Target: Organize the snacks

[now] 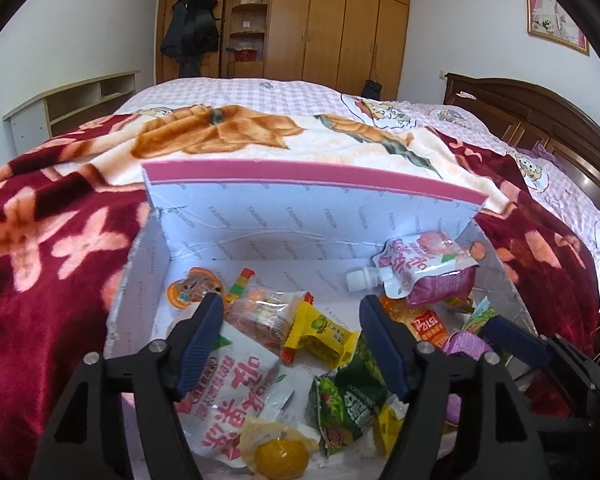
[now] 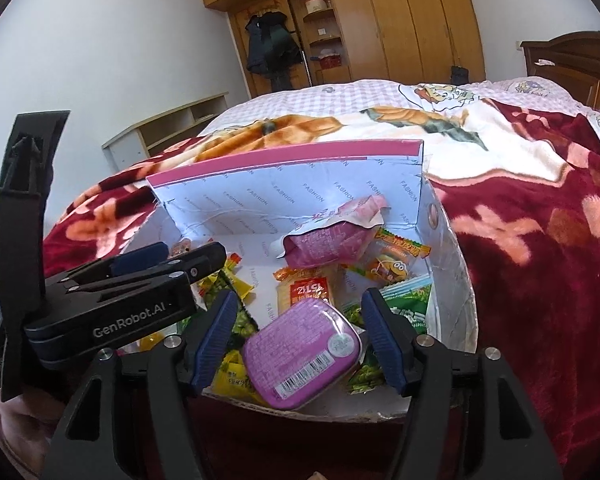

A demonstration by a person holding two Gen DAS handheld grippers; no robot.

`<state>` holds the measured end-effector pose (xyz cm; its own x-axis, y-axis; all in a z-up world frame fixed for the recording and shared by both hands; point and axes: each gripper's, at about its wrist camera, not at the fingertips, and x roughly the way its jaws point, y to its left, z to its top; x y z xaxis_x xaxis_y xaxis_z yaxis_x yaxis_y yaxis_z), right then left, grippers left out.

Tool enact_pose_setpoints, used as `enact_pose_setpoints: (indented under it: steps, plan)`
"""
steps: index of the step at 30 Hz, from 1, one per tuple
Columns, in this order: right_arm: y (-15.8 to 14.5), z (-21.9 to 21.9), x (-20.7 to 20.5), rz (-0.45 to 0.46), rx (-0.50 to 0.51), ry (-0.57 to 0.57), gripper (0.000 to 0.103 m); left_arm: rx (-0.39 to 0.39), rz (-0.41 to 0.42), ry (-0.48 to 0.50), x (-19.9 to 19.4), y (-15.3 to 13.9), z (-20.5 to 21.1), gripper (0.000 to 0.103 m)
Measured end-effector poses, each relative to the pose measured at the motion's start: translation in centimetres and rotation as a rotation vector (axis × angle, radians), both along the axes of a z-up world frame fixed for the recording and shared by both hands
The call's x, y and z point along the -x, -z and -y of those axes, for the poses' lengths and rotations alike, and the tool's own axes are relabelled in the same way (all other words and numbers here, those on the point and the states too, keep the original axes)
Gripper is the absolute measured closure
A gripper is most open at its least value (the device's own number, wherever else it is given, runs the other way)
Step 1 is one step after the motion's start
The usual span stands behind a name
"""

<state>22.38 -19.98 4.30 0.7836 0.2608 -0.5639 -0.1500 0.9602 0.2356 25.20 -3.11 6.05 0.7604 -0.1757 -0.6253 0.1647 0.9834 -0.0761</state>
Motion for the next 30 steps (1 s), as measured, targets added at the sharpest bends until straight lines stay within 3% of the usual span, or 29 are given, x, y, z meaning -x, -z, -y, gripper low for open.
enact_pose_setpoints:
  steps: [4,10,19,26,30]
  plan:
    - [-0.3,-0.1,0.6,0.001,-0.016,-0.008,0.029,0.004,-0.002,-0.016,0.7,-0.4,-0.5,0.029]
    - [-1.5,-0.1,2.3,0.046,-0.029,-0.03,0.029,0.01,0.001,-0.03,2.2,-0.7,-1.3,0.029]
    - [-1.6,0.0,4.7,0.029,-0.008,0.004,0.028,0.012,0.002,-0.015,5.4,-1.5,-1.6,0.028]
    - [-1.8,-0.3,7.1,0.036,0.01,0.02,0.028,0.049,-0.007,-0.024,9.0,-0.8,-2.3,0.028]
    - [-1.0,-0.6,8.4,0.024,0.03,0.036,0.028,0.018,0.006,-0.051,11.0,-0.1,-2.2,0.028]
